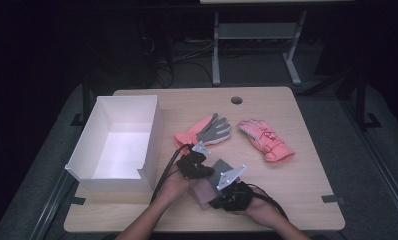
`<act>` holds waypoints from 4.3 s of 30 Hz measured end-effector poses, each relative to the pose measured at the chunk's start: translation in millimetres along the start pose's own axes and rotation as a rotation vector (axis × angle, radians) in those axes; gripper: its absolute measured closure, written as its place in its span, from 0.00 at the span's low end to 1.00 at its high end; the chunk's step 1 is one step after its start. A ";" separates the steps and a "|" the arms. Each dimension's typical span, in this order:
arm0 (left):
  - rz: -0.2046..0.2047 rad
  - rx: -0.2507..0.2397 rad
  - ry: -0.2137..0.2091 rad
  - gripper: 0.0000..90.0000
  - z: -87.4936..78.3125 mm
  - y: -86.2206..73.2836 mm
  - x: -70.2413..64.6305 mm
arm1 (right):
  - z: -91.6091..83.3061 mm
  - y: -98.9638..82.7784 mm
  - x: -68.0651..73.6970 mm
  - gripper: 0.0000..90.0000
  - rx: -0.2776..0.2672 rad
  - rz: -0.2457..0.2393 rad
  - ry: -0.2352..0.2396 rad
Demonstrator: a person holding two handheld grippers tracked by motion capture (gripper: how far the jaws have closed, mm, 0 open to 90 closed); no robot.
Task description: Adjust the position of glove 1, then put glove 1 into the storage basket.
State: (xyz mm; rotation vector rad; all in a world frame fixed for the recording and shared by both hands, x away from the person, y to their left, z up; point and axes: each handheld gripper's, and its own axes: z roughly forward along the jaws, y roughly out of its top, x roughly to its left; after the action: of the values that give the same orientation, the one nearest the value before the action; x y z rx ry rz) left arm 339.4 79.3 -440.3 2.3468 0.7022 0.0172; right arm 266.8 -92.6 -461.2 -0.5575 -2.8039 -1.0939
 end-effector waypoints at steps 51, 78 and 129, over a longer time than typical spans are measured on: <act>0.102 0.100 -0.044 0.21 13.0 -15.2 -22.3 | -103.9 -90.2 -47.5 0.15 -0.201 0.308 -0.358; 0.072 0.124 -0.134 0.68 2.7 -5.4 -20.2 | -105.4 -92.5 -50.3 0.15 -0.213 0.323 -0.390; -0.081 -0.088 0.026 0.68 -168.5 37.4 34.6 | -104.5 -94.4 -51.7 0.15 -0.216 0.335 -0.399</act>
State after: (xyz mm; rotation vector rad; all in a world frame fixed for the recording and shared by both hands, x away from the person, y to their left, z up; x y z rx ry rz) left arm 354.1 175.2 -293.5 2.2365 0.7932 0.0419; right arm 274.8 -242.2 -454.6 -1.3478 -2.7538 -1.3386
